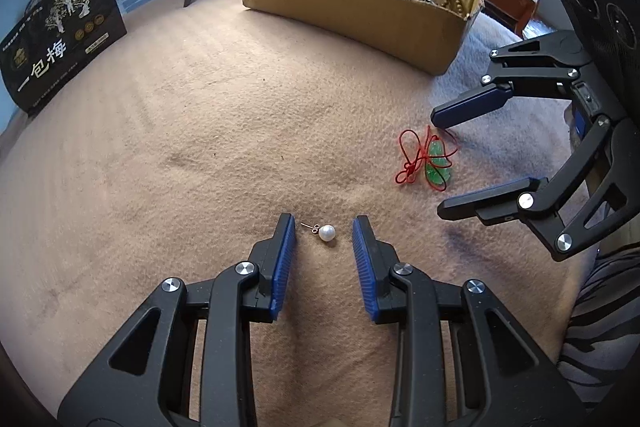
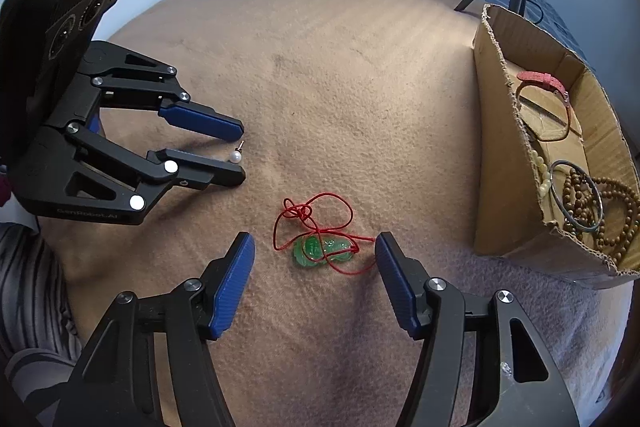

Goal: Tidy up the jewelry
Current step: 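Move the left tool to the other pearl earring while the right tool approaches the jade pendant, then grasp the pearl earring with the left tool while the right tool grasps the red-string jade pendant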

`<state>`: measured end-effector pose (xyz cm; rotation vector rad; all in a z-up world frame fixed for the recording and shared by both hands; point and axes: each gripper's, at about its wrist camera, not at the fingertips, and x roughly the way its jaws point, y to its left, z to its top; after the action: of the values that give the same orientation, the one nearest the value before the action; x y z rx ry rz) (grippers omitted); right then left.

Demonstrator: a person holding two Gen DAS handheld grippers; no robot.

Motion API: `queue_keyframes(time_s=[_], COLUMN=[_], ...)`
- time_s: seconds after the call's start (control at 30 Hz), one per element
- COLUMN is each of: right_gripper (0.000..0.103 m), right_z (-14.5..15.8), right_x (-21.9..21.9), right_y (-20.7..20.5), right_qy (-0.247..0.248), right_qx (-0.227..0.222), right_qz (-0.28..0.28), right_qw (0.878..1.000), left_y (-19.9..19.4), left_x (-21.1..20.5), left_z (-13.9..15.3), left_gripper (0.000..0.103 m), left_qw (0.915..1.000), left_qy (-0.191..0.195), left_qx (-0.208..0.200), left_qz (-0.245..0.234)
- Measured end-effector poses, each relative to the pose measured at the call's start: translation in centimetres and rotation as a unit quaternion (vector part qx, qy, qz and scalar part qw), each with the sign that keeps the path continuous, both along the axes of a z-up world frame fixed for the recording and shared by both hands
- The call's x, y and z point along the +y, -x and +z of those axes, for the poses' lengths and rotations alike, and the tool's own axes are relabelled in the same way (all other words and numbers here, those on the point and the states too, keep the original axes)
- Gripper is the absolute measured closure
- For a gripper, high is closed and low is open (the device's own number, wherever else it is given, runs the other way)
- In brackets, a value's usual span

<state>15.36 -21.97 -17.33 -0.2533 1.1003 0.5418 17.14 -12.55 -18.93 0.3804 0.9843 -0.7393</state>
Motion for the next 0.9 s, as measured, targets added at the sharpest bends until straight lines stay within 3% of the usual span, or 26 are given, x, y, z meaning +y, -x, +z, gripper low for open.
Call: queue_keyframes(time_s=[0.27,0.47,0.9], right_gripper=[0.047,0.072,0.072], right_z=[-0.7,-0.7,0.5], right_x=[0.7,0.8,0.2], right_y=[-0.4,-1.0,0.3], right_qy=[0.014,0.016,0.011], right_qx=[-0.001,0.003,-0.019], right_qz=[0.008,0.003,-0.005], right_qw=[1.000,1.000,1.000], left_y=[-0.1,-0.1,0.7], left_x=[0.1,0.2,0.5], left_z=[-0.2,-0.2,0.5], left_gripper=[0.083,0.088,0.089], left_qw=[1.0000,1.0000,0.9998], left_qy=[0.001,0.005,0.004], left_qx=[-0.004,-0.004,-0.017], left_qz=[-0.001,0.003,0.008])
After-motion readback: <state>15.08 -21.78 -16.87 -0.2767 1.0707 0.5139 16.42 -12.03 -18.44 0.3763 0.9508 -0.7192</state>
